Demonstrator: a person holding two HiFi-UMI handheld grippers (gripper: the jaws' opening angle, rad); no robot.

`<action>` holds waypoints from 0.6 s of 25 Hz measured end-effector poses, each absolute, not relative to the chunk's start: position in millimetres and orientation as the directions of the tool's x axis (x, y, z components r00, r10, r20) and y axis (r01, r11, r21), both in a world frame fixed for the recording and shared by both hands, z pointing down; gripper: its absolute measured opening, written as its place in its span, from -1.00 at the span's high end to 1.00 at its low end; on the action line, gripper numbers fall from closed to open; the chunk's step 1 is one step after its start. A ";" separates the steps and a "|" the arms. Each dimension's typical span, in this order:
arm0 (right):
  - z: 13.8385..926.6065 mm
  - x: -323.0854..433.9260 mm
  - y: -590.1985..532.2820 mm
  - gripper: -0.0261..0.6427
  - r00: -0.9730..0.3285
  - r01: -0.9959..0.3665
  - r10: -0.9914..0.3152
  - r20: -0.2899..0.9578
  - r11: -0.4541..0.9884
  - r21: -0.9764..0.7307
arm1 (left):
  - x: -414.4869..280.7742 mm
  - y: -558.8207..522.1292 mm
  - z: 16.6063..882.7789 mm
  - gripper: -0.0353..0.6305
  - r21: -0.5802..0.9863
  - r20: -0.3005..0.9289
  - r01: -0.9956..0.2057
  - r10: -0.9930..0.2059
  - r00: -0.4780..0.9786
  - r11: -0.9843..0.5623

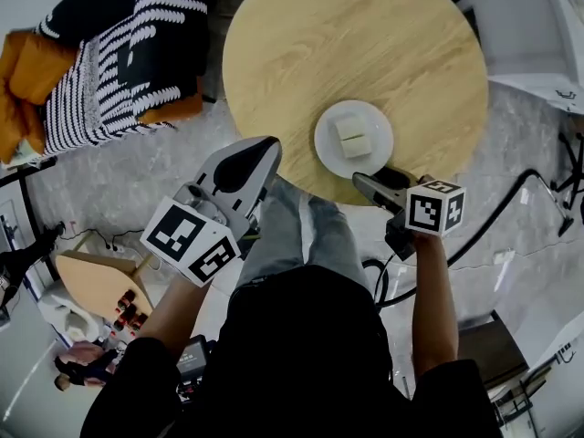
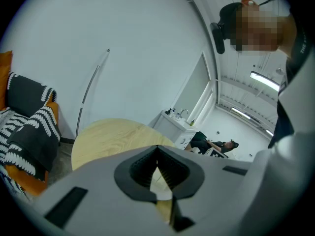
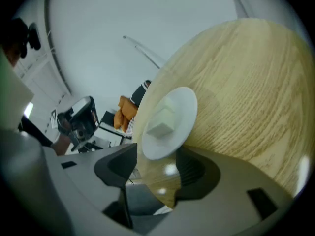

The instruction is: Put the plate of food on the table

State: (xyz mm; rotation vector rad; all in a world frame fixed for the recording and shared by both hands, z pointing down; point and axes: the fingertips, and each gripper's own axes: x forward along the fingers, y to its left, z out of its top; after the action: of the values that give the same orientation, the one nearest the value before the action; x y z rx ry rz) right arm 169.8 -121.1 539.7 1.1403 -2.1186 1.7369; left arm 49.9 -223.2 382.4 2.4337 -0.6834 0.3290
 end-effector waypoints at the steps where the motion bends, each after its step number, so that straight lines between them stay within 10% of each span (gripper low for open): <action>1: 540.0 168.6 -116.5 0.21 -0.691 -0.674 -0.406 0.597 0.064 -0.736 | 49.4 -221.2 381.3 0.88 0.468 0.374 -0.543 -0.400 0.837 -0.697; 15: 555.4 174.9 -105.8 0.22 -0.513 -0.842 -0.196 0.836 0.307 -0.444 | 52.7 -213.7 375.6 0.88 0.449 0.355 -0.556 -0.432 0.829 -0.699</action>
State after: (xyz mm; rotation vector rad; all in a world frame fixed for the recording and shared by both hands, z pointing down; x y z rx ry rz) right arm 174.9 -105.8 555.4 0.9214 -1.9020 1.2207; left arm 52.7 -213.7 375.6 2.4547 -0.7246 0.2996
